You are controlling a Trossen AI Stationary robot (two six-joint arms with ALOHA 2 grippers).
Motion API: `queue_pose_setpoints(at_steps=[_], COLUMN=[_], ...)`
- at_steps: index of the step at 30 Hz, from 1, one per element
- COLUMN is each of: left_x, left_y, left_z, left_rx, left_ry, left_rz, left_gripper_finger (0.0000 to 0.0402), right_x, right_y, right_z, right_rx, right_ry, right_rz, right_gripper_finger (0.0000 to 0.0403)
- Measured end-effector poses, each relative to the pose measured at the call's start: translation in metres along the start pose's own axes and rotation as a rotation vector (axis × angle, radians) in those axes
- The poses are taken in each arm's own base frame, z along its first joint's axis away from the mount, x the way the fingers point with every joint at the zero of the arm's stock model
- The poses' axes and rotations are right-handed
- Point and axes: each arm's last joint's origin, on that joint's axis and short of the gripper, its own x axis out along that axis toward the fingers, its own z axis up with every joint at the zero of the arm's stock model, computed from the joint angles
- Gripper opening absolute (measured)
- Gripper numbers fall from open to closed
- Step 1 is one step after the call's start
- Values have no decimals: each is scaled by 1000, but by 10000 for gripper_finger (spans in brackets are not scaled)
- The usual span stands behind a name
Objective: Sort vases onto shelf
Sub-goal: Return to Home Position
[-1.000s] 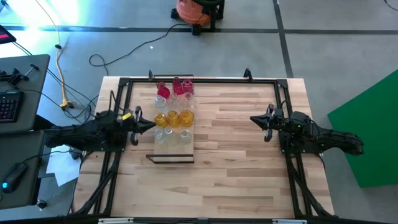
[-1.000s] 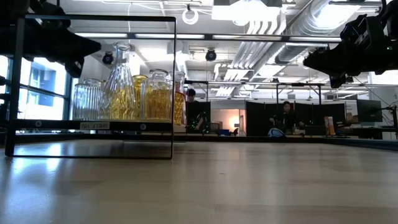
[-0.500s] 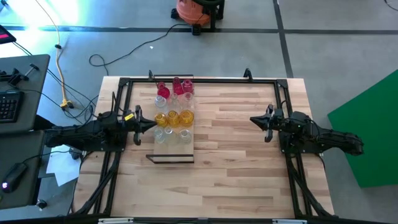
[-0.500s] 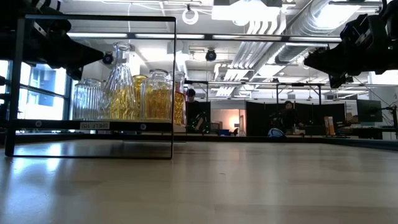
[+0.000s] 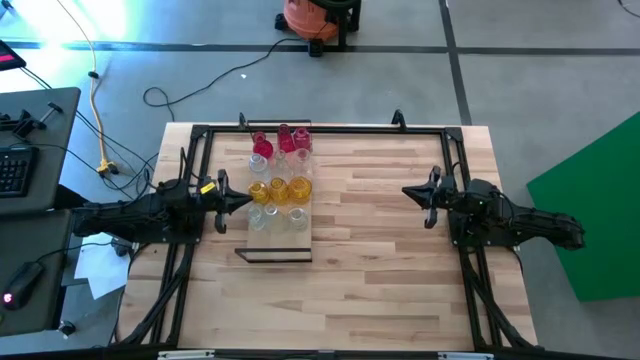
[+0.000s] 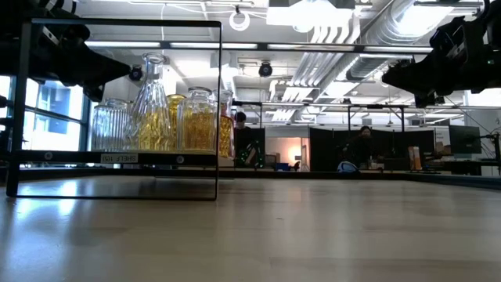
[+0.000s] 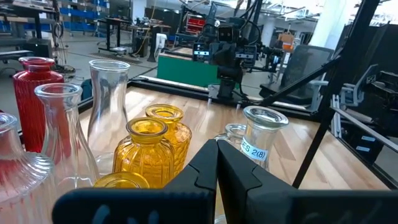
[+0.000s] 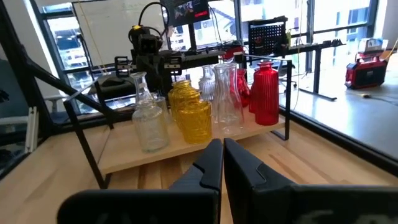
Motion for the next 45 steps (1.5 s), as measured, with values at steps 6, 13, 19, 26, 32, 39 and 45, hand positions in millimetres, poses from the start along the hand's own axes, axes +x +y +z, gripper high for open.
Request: queue_pose_setpoints(at_steps=[6, 13, 19, 26, 32, 39, 45], left_x=[0, 0, 0, 0, 0, 0, 0], left_y=[0, 0, 0, 0, 0, 0, 0], left_z=[0, 0, 0, 0, 0, 0, 0], left_rx=[0, 0, 0, 0, 0, 0, 0], left_ry=[0, 0, 0, 1, 0, 0, 0], left_rz=[-1, -1, -1, -1, -1, -1, -1], left_gripper_finger=[0, 0, 0, 0, 0, 0, 0], right_x=[0, 0, 0, 0, 0, 0, 0], right_y=[0, 0, 0, 0, 0, 0, 0], right_z=[0, 0, 0, 0, 0, 0, 0], right_rx=[-52, -98, -97, -98, -97, -98, -98], right_ry=[0, 4, 4, 5, 6, 7, 7], right_rz=[0, 0, 0, 0, 0, 0, 0], right_gripper_finger=[0, 0, 0, 0, 0, 0, 0])
